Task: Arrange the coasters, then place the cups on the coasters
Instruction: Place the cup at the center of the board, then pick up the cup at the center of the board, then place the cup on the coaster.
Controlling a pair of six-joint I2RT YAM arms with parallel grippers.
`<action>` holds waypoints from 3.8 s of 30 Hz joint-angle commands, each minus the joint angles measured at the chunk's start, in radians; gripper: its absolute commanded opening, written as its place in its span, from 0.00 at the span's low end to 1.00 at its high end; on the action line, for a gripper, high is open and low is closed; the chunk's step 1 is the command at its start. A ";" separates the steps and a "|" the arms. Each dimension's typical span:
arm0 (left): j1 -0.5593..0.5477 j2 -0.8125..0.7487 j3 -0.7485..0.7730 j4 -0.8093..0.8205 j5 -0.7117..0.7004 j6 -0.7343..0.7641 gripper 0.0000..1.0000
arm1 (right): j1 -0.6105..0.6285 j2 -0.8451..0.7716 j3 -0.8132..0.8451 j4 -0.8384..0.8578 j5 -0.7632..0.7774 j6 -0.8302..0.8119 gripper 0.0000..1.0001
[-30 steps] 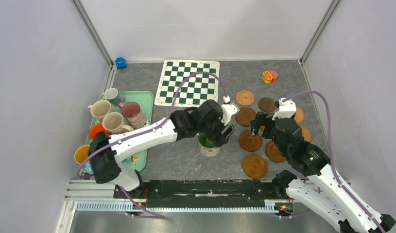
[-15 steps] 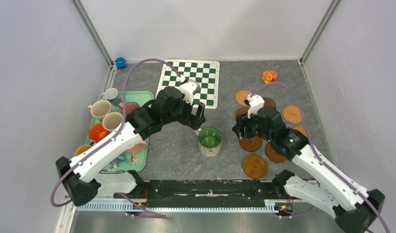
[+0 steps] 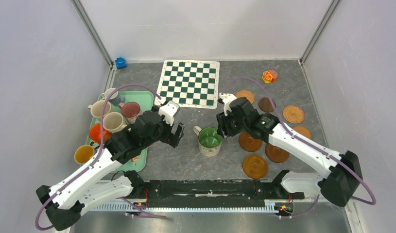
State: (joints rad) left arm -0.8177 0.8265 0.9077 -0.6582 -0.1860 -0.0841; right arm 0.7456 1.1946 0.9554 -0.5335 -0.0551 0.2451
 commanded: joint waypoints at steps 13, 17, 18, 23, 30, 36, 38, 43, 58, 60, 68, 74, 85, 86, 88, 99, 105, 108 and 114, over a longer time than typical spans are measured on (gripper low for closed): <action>0.000 -0.028 -0.039 0.014 -0.070 0.014 1.00 | 0.067 0.217 0.090 -0.005 0.145 0.020 0.35; 0.000 -0.030 -0.036 0.006 -0.070 0.005 1.00 | 0.074 0.229 0.085 -0.003 0.193 0.049 0.29; 0.000 -0.030 -0.035 0.003 -0.069 0.003 1.00 | 0.073 0.232 0.083 -0.003 0.202 0.055 0.27; 0.000 -0.039 -0.038 0.002 -0.076 0.001 1.00 | 0.074 0.261 0.100 -0.014 0.216 0.067 0.18; 0.000 -0.046 -0.040 -0.003 -0.062 -0.003 1.00 | 0.072 0.238 0.163 -0.053 0.279 0.111 0.00; 0.000 -0.050 -0.043 -0.010 -0.099 -0.009 1.00 | 0.044 0.234 0.271 -0.117 0.304 0.132 0.00; 0.000 -0.050 -0.043 -0.010 -0.094 -0.011 1.00 | 0.018 0.220 0.300 -0.132 0.310 0.144 0.00; 0.000 -0.054 -0.043 -0.012 -0.130 -0.017 1.00 | -0.115 0.166 0.348 -0.142 0.255 0.121 0.00; 0.000 -0.048 -0.040 -0.013 -0.173 -0.025 1.00 | -0.755 0.104 0.363 -0.159 0.258 -0.005 0.00; 0.000 -0.051 -0.043 -0.009 -0.173 -0.025 1.00 | -0.831 0.098 0.340 -0.130 0.259 0.023 0.00; 0.000 -0.045 -0.056 -0.002 -0.198 -0.029 1.00 | -0.991 0.121 0.284 -0.009 0.289 0.122 0.00; 0.000 -0.042 -0.065 0.006 -0.241 -0.028 1.00 | -1.035 0.170 0.291 0.048 0.308 0.166 0.00; 0.000 -0.033 -0.080 0.016 -0.331 -0.012 1.00 | -1.121 0.228 0.242 0.154 0.351 0.113 0.00; 0.000 -0.030 -0.082 0.019 -0.330 -0.011 1.00 | -1.131 0.238 0.241 0.154 0.337 0.110 0.00; 0.000 -0.023 -0.084 0.026 -0.333 -0.007 1.00 | -1.161 0.253 0.236 0.154 0.288 0.111 0.00; 0.000 0.028 -0.079 0.025 -0.349 -0.005 1.00 | -1.200 0.276 0.206 0.180 0.228 0.143 0.00; -0.001 0.024 -0.078 0.022 -0.367 -0.006 1.00 | -1.200 0.289 0.213 0.187 0.211 0.134 0.00; 0.000 0.023 -0.076 0.022 -0.378 -0.005 1.00 | -1.200 0.290 0.223 0.178 0.196 0.131 0.00; 0.000 -0.006 -0.081 0.019 -0.377 -0.005 1.00 | -1.200 0.283 0.228 0.170 0.202 0.123 0.00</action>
State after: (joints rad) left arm -0.8177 0.8513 0.8272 -0.6743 -0.5335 -0.0868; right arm -0.4519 1.5085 1.1286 -0.4717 0.1638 0.3511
